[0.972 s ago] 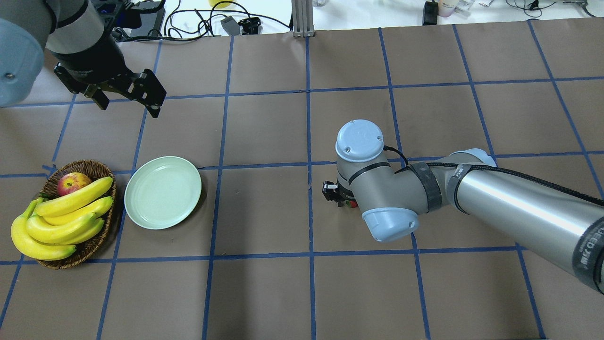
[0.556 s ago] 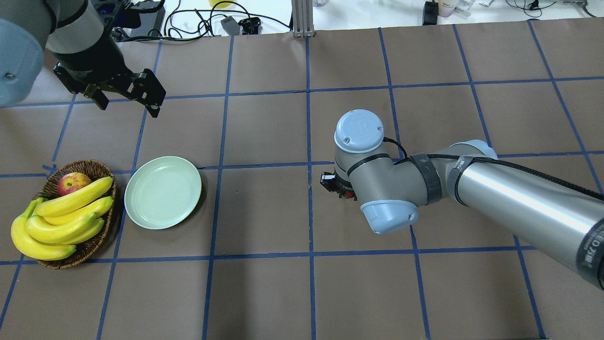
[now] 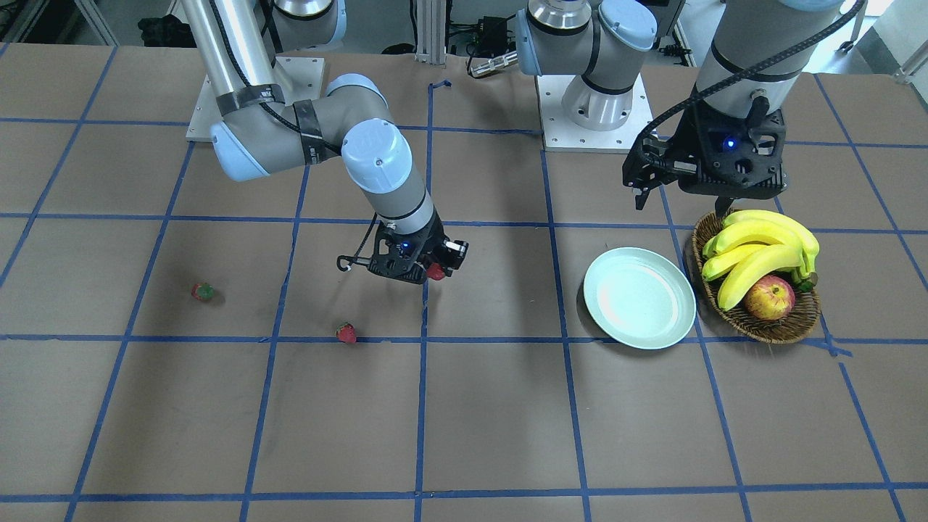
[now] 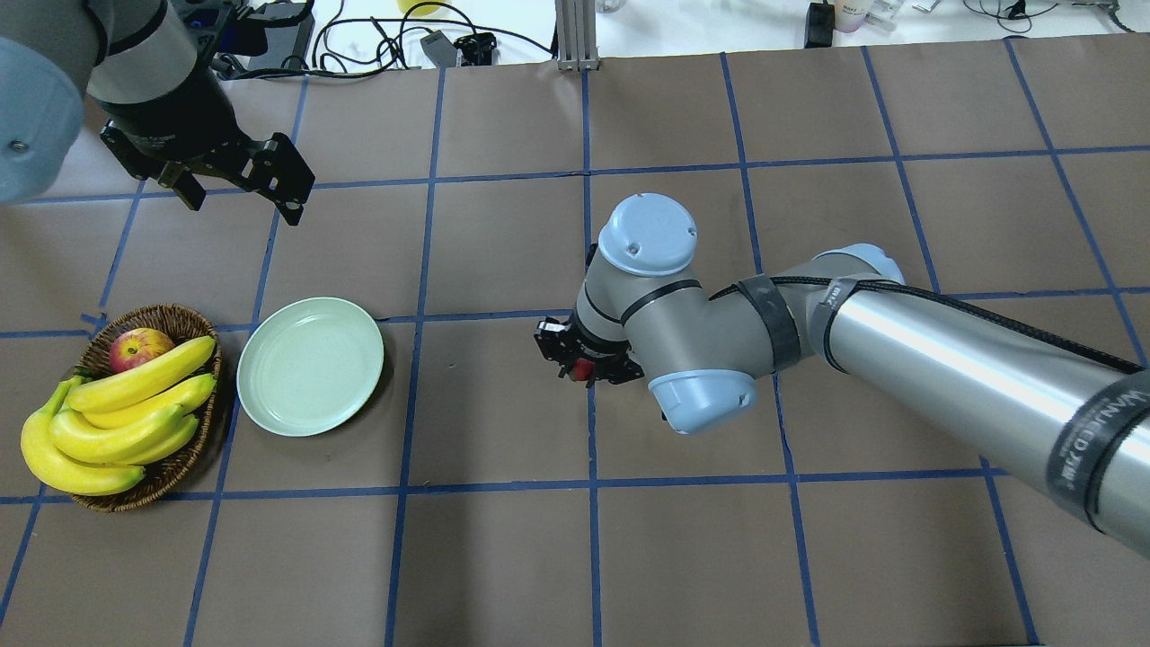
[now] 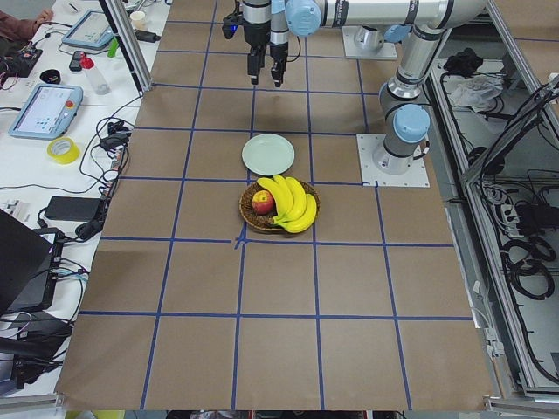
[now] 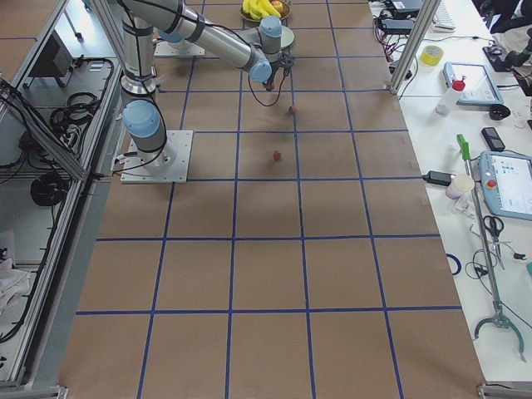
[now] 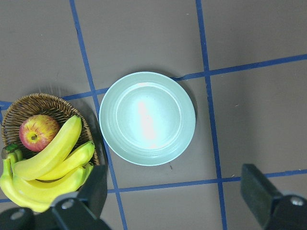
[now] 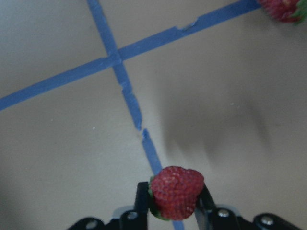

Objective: Collect all strawberries into plate
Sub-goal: 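Carry the strawberry toward the plate with the right gripper and release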

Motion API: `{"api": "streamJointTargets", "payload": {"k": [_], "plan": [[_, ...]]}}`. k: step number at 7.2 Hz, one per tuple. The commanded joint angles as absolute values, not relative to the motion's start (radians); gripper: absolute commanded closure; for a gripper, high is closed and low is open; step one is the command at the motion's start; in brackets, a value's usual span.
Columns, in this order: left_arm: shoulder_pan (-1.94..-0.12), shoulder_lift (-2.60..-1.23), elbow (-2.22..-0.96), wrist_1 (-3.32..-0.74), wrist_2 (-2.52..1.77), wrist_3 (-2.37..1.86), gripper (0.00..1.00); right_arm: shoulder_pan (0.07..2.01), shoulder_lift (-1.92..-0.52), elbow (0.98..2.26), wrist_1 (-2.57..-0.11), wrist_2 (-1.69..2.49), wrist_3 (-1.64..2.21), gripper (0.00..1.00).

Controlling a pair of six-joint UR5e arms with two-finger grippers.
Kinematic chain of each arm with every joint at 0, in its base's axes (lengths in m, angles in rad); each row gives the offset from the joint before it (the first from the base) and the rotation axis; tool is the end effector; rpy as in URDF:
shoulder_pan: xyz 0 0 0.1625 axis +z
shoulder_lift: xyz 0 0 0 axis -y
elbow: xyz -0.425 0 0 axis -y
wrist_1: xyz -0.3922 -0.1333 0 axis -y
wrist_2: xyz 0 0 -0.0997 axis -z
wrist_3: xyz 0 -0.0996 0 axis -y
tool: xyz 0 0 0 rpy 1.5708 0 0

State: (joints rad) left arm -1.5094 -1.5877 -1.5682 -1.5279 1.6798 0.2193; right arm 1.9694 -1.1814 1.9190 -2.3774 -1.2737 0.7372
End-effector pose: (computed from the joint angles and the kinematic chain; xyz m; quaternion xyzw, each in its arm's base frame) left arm -0.0914 -0.5084 0.4857 0.0780 0.9954 -0.0065 0.0559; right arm 0.3662 -0.4509 0.2038 0.1615 0.9751 0.0508 0.1430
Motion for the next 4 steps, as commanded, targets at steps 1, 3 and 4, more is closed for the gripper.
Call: {"api": "streamJointTargets", "payload": {"k": [1,3,4], "plan": [[-1.509,-1.588,-1.569,-1.528,1.681,0.219,0.00,2.041,-1.062,1.780,-2.373,-1.218,0.779,0.83],[-1.509,-1.588,-1.569,-1.528,1.681,0.221,0.00,2.042,-1.065,1.784,-2.364,-1.288,0.775,0.00],[-1.511,-1.588,-1.569,-1.528,1.680,0.221,0.00,2.042,-1.077,1.784,-2.362,-1.323,0.769,0.00]]}}
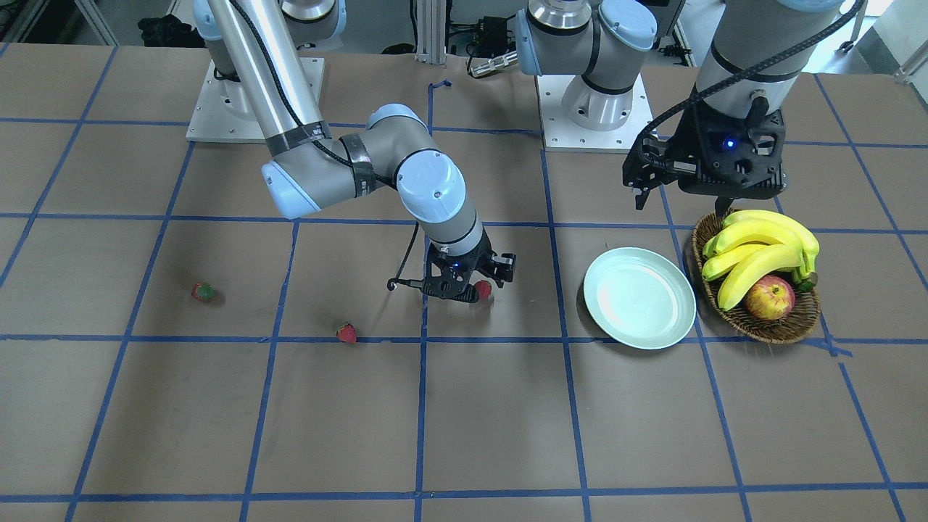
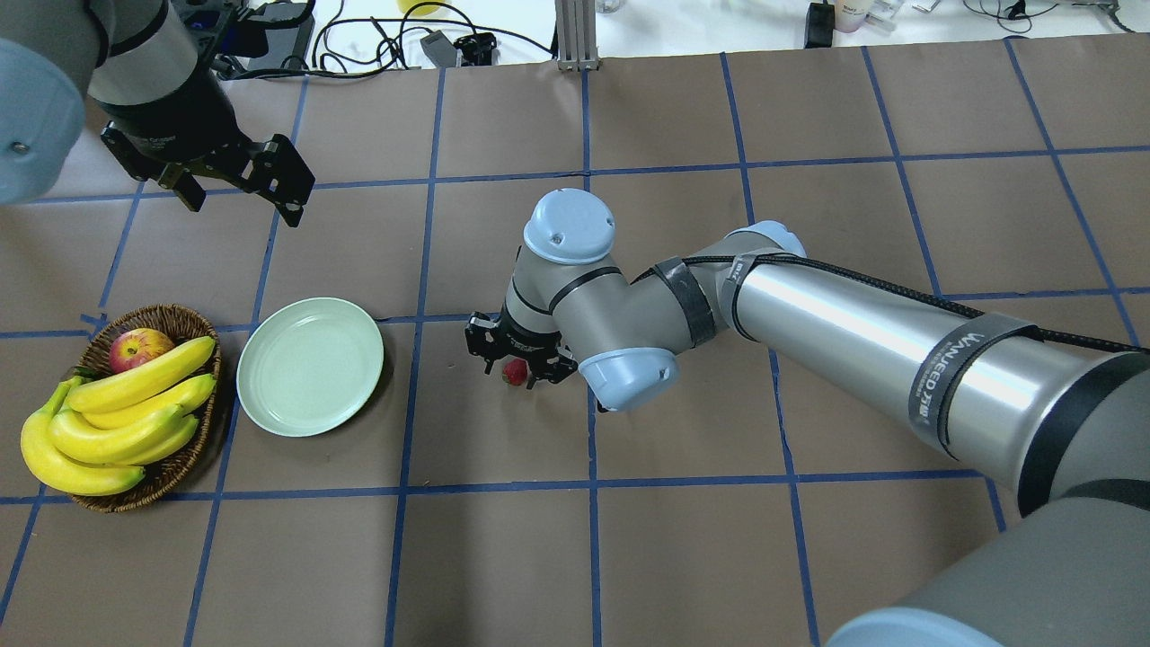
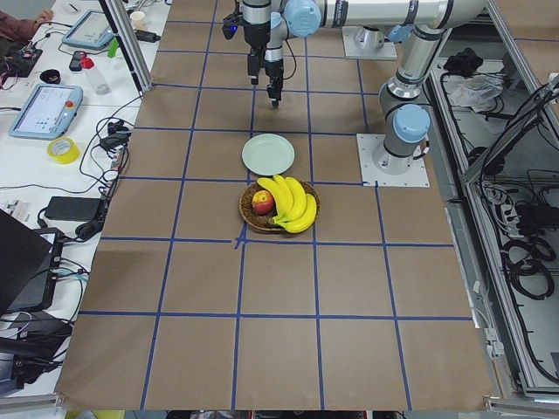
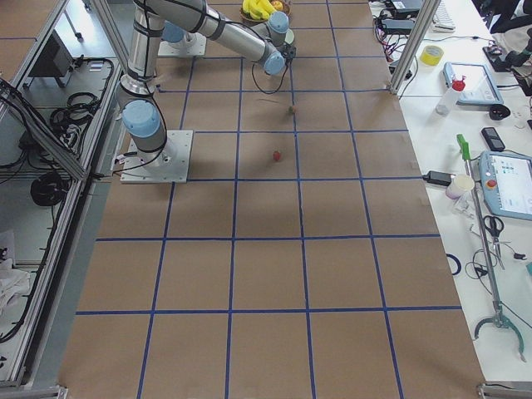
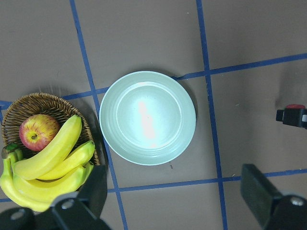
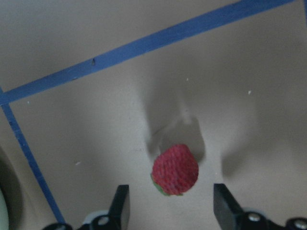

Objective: Collect all strawberries into plate
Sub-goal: 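Carry the strawberry toward the plate with the right gripper and release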

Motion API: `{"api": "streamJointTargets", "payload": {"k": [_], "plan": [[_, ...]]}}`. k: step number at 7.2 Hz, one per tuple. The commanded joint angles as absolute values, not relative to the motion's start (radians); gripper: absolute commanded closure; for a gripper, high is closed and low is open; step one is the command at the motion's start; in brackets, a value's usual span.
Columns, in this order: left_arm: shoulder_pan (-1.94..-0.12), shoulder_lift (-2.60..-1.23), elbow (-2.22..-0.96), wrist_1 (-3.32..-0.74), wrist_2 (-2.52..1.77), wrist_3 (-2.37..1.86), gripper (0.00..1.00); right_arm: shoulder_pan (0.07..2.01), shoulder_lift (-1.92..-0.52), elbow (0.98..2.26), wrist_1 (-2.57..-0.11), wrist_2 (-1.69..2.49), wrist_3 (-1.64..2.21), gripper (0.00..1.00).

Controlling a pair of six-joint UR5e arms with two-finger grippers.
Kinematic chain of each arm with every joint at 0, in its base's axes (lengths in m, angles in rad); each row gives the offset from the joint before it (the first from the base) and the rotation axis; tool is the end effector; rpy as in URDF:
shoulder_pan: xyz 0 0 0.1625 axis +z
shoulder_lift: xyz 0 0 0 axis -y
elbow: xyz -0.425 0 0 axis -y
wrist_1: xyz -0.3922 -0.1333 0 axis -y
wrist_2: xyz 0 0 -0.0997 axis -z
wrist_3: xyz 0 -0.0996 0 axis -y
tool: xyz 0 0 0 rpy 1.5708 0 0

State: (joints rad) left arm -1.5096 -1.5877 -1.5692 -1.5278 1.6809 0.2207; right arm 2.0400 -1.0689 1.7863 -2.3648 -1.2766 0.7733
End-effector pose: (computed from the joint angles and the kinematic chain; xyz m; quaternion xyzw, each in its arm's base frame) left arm -0.0914 -0.5083 0.4852 0.0788 0.9953 -0.0060 0.0564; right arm 0.4190 -0.4678 0.1898 0.1442 0.9779 0.0544 0.1411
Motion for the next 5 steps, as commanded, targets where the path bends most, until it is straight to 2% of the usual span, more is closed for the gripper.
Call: {"api": "streamJointTargets", "payload": {"k": [1,5], "plan": [[-1.514,-1.588,-1.575,-1.528,1.680,0.219,0.00,2.040,-1.095,1.778,-2.361,-1.429,0.729,0.00],[-1.514,-1.586,-1.585,-1.526,1.680,0.219,0.00,1.799,-1.163,1.790,-2.294,-1.531,0.525,0.00]]}}
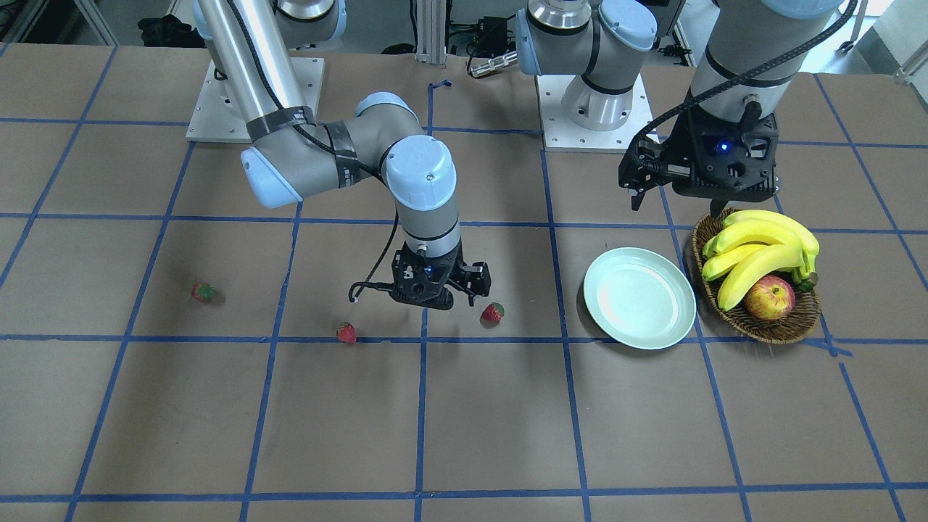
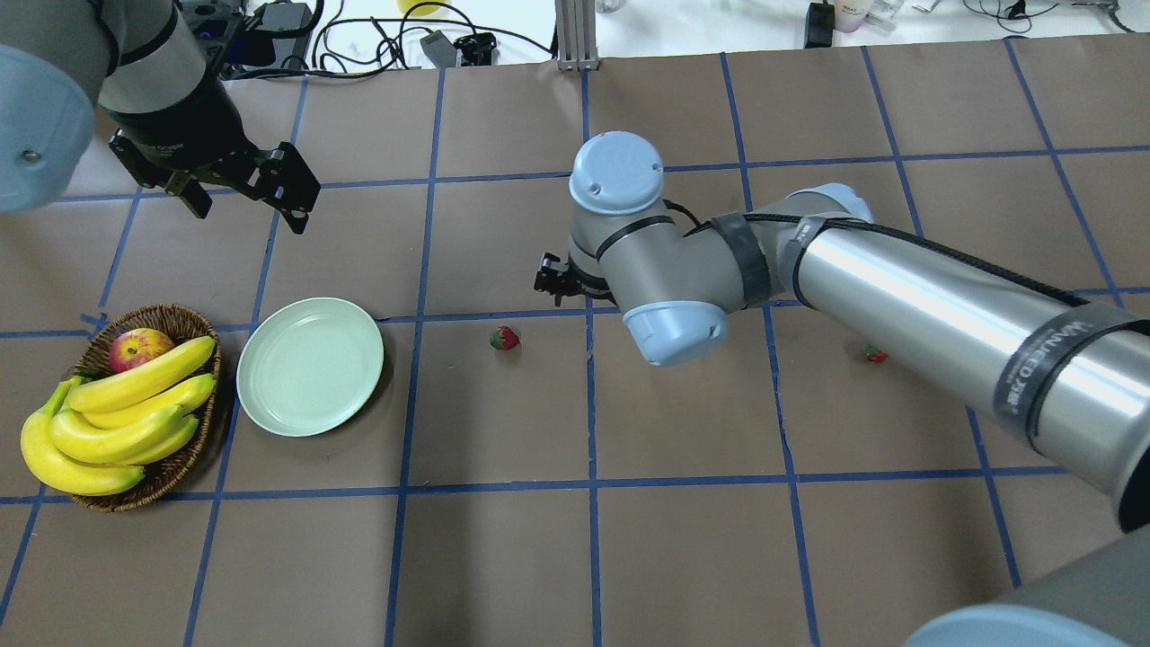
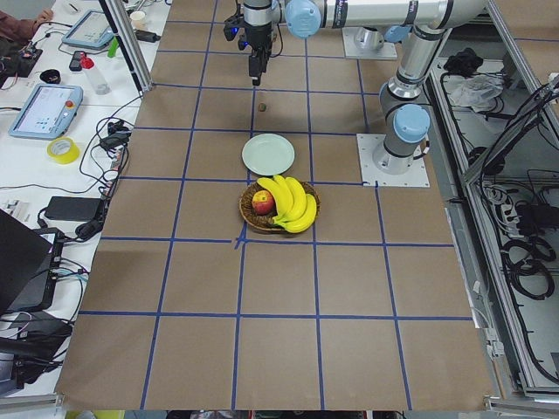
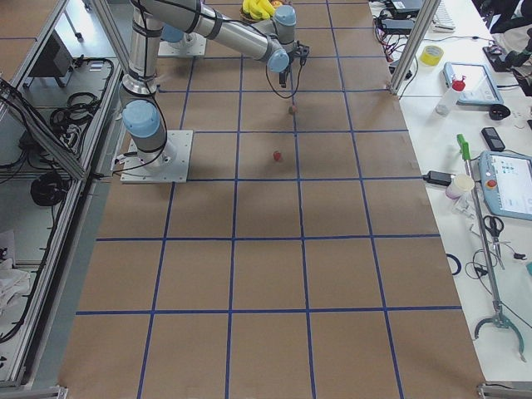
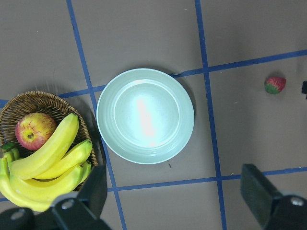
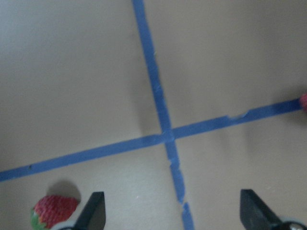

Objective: Collect all strawberries into plate
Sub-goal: 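Move the right gripper to the second strawberry and grasp it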

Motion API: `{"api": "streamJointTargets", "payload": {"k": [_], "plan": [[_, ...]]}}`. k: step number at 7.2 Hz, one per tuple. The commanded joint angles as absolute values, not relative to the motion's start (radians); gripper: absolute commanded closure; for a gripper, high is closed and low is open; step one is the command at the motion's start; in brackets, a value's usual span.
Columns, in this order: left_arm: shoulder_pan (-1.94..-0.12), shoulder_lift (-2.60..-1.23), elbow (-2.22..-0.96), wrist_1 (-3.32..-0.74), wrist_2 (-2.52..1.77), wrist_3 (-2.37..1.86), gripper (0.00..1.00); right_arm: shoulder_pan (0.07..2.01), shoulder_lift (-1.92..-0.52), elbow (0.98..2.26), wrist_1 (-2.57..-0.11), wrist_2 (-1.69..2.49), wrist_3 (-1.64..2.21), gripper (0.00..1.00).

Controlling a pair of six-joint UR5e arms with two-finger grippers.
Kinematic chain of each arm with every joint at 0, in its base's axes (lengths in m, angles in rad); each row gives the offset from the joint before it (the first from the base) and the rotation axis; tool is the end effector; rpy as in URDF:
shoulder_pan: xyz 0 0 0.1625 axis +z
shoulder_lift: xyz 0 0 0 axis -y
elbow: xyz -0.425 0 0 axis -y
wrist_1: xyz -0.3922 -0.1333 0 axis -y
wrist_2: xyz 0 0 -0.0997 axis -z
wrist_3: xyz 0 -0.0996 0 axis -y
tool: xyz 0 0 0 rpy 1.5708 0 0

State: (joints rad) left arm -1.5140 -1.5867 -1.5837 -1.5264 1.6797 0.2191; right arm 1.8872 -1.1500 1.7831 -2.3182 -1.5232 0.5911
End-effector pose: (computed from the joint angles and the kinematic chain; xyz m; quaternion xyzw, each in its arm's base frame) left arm -0.0939 -0.5062 0.4787 0.0805 0.9952 -0.0002 0.0550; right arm 0.3179 -0.5274 0.2309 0.1353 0.9889 -0.0409 0.0464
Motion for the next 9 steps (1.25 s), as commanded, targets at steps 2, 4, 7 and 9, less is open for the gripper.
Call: {"api": "streamJointTargets", "payload": {"k": [2,4,7,9], "plan": [[-1.516,-1.586,-1.585,-1.526,1.680,0.219,0.00,1.755,-1.161,1.840,-2.305,-1.618,0.447,0.06],[-1.516,-1.586,-1.585,-1.526,1.680,0.219,0.00,1.753,-1.152,1.864,-2.309,-1.605,0.448,0.21],[-1.516,-1.588,-1.585,-1.526,1.680,0.219,0.00,1.753,-1.125,1.868,-2.321,-1.556,0.448,0.35],[-1.520,-1.588,-1.583,-1.523,1.675,0.216,0.00,1.753,-1.120,1.859,-2.327,-1.557,0.446,0.47]]}}
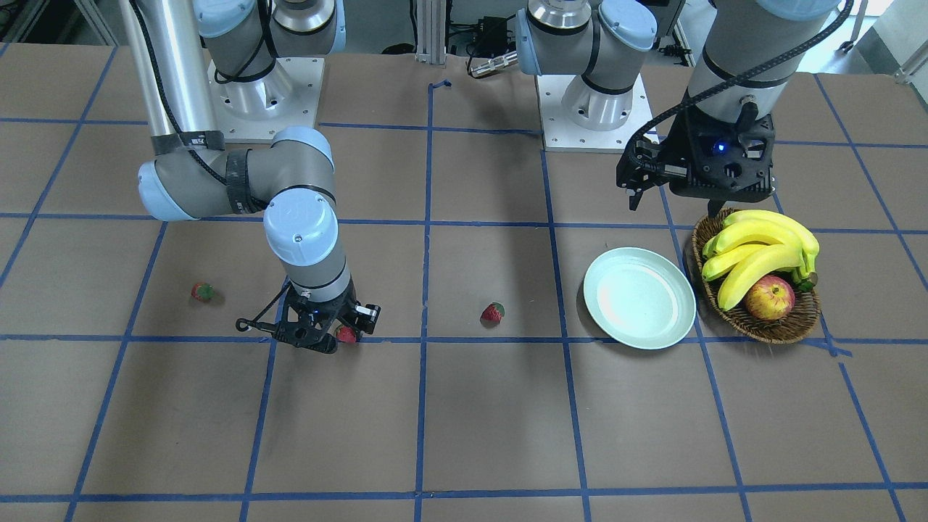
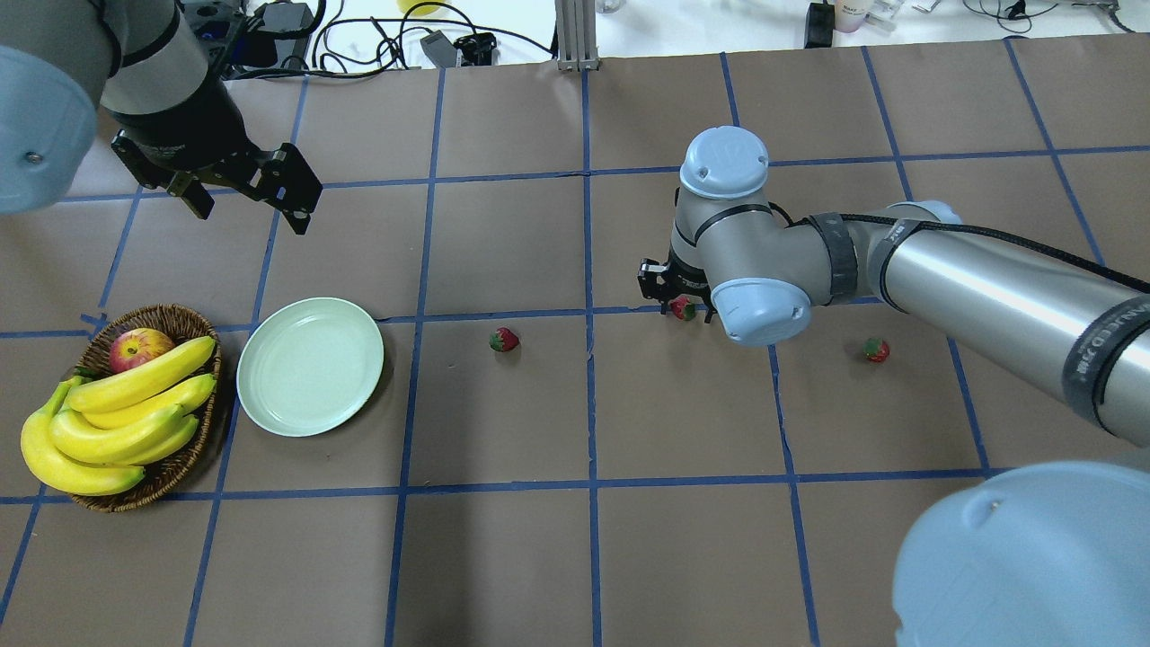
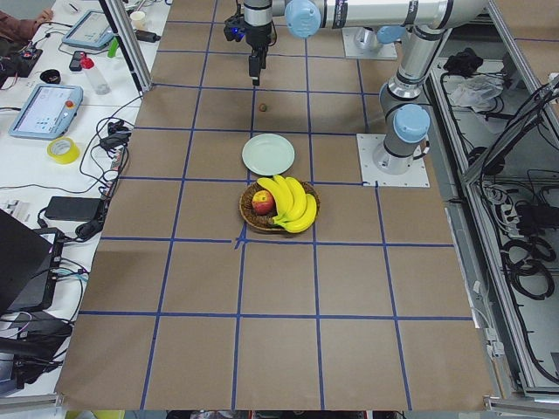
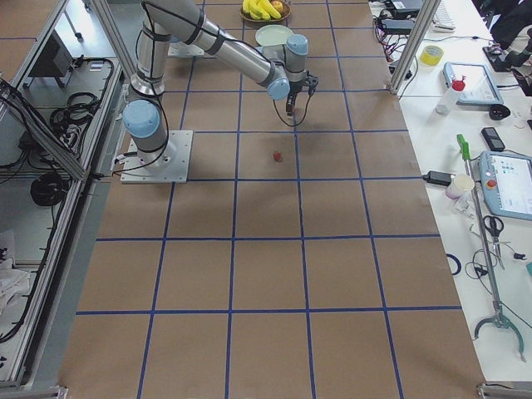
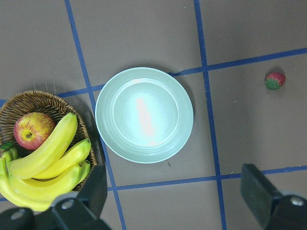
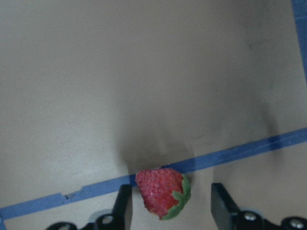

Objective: Collect all strawberries into plate
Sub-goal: 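Move the right gripper to the second strawberry and grasp it, then carry the strawberry beside the first one and open the right gripper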

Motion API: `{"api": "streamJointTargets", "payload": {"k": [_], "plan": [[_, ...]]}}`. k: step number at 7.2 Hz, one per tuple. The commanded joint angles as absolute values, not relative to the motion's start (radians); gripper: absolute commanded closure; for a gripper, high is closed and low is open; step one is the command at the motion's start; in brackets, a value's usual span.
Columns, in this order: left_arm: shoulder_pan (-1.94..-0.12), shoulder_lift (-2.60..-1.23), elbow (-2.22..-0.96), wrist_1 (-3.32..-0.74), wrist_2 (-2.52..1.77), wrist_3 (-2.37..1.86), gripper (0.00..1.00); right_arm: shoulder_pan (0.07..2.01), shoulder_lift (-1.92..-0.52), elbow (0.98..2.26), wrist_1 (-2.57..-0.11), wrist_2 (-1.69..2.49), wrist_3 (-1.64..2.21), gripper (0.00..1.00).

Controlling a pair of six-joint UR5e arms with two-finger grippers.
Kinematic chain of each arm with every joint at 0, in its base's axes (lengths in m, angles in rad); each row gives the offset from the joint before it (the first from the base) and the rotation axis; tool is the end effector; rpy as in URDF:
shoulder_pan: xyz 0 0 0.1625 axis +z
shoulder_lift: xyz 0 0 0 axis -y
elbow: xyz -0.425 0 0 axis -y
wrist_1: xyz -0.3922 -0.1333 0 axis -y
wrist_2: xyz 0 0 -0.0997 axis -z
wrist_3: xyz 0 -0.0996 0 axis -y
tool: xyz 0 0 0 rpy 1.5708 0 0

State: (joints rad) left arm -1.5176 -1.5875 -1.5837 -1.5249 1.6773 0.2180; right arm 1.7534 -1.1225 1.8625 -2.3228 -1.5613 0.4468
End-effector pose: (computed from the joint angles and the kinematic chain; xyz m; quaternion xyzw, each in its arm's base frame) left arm -0.0959 -0.5062 0.4784 0.0818 0.9952 -0.0009 0.0538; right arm 0.2364 -0.5408 0.1827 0.1317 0.9913 -0.0042 0.0064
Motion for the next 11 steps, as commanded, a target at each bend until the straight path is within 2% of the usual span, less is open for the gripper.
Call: {"api": "streamJointTargets", "payload": {"k": [1,2,3,7,11], "plan": [[-1.520,-1.589,-1.582,-1.516,1.675,0.221,0.00,1.753,-1.120,1.858,-2.327,-1.555,0.446,0.71],[-1.520,-1.589,-1.583,-1.511,1.675,0.221,0.00,1.753,-1.120,1.852,-2.329,-1.555,0.448,0.97],[-1.520,-1.589,-1.583,-1.511,1.677,0.221,0.00,1.753,-1.124,1.850,-2.329,-1.555,0.449,1.00],[-1.520,-1.588,-1.585,-1.511,1.677,0.221,0.00,1.785,-1.188,1.804,-2.310,-1.453,0.600,1.00],[-1.520,-1.589,-1.585,-1.511,1.677,0.221,0.00,1.969,-1.135,1.807,-2.313,-1.318,0.673,1.00]]}}
